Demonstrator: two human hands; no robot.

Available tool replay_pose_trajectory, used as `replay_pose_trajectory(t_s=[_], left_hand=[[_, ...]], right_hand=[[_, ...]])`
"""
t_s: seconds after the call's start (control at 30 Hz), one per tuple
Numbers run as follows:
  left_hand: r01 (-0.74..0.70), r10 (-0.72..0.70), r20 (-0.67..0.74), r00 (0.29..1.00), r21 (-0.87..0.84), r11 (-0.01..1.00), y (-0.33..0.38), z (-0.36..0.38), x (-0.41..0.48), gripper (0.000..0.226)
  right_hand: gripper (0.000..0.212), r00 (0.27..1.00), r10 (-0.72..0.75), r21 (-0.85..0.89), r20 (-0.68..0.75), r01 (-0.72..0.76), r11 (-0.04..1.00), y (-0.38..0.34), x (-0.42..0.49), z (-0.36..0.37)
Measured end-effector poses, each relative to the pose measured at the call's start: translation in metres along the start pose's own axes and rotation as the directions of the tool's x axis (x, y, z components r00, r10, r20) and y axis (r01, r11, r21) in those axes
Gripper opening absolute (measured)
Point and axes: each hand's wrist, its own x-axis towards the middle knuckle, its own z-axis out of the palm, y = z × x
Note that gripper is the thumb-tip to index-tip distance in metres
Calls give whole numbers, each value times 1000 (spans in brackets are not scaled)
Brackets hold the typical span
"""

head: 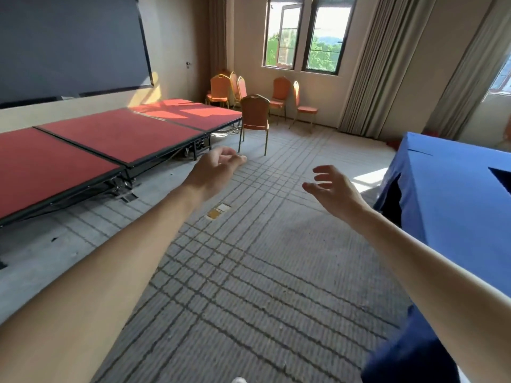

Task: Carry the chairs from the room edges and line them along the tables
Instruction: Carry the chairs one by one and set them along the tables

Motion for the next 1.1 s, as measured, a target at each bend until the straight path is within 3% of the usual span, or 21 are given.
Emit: replay_pose_trajectory(t_s=[0.37,0.6,0.77,0.83,1.1], left_hand=[[9,-11,33,999,57,998,-83,-53,319,50],[36,-39,24,999,108,993,-153,-104,493,55],[56,-62,37,997,141,988,-227,-157,642,69],[65,-73,45,996,164,984,-247,-181,704,64],[-32,-5,127,992,288,957,-282,-228,948,62]], right_hand=[[49,1000,31,77,8,-31,997,-10,320,121],[50,996,12,18,88,-13,1000,-28,493,216],[51,996,3,-21,86,-2,1000,-38,641,306],[53,997,14,-52,78,-10,999,-44,697,334],[55,999,49,-161,21,-45,986,-61,903,412]])
